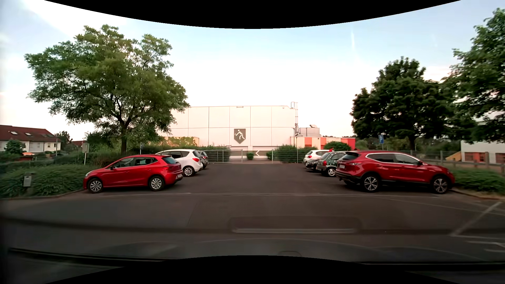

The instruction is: Follow the waypoints while adhering to traffic rules and regulations

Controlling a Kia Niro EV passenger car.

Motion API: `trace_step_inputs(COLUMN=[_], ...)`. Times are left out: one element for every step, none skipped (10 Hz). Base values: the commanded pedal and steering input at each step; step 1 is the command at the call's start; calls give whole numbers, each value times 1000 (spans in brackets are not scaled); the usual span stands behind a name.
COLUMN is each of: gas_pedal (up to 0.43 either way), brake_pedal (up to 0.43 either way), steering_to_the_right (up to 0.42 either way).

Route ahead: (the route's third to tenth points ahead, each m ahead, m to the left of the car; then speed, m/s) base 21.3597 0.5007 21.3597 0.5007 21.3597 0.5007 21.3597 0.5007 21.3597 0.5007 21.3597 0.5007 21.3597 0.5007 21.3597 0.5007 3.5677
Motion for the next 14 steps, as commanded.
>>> trace_step_inputs(gas_pedal=[0, 0, 0, 0, 0, 0, 0, 0, 0, 0, 0, 0, 0, 0], brake_pedal=[152, 152, 152, 152, 152, 152, 146, 146, 146, 146, 146, 146, 146, 146], steering_to_the_right=[-15, -14, -13, -15, -22, -36, -58, -76, -97, -114, -121, -121, -120, -121])
